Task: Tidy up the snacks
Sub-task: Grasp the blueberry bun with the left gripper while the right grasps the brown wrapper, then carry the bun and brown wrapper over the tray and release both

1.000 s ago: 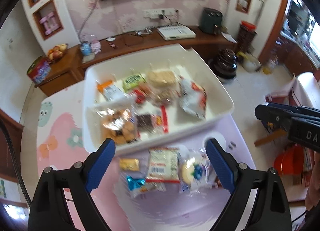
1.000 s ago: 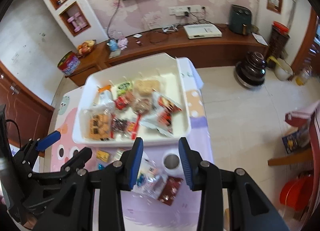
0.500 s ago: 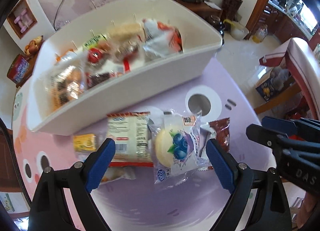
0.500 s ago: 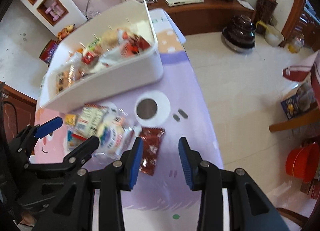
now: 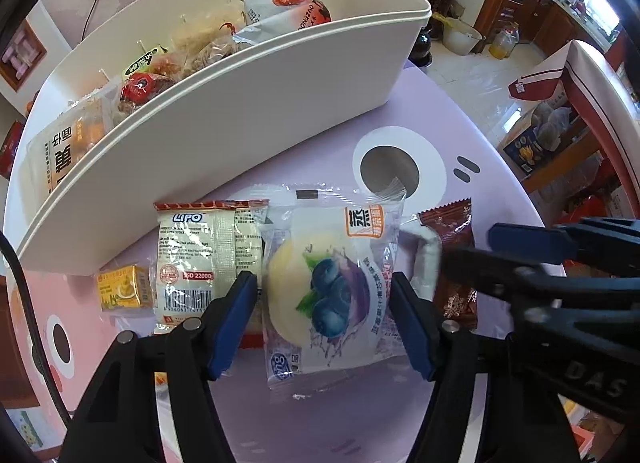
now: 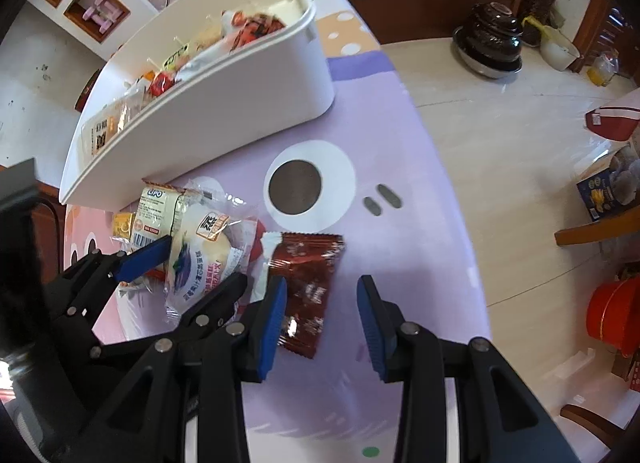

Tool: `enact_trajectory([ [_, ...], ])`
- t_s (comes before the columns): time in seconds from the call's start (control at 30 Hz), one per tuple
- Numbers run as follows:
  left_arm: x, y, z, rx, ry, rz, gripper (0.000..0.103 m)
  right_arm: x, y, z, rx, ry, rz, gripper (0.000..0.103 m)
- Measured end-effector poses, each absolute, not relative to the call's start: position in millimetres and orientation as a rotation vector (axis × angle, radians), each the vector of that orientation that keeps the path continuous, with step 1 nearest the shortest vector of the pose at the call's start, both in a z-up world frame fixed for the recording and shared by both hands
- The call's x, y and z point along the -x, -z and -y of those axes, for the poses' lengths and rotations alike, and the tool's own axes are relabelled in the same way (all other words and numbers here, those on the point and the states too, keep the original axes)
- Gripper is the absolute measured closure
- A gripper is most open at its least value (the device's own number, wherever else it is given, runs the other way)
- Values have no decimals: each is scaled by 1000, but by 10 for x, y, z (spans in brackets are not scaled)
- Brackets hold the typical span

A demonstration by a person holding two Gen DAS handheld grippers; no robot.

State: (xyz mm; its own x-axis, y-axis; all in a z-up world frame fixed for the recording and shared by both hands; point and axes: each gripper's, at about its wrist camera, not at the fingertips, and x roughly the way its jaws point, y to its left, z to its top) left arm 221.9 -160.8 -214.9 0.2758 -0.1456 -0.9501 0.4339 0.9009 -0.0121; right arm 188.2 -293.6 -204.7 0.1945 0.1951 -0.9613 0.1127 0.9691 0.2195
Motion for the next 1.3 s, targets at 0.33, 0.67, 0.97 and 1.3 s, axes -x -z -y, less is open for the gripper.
enact_trajectory([
  [0.33,-2197,2114,1379,-273,403,-1203,45,-2064,2183,2685,-212,-100,-1395,64],
  [0.67,-2208,2062,1219,-229,387,-1216,55,-2056,2108,2514,-140,-137,-1353,83],
  [0.97,-2023,1635,966,-139,370,-1201,55,-1786,1763,2505,-123,-167,-1322,87],
  [1.3,-1881,694,579,-26,318,-1098,55,-1599,963,2324,-86,-265,-1214,87],
])
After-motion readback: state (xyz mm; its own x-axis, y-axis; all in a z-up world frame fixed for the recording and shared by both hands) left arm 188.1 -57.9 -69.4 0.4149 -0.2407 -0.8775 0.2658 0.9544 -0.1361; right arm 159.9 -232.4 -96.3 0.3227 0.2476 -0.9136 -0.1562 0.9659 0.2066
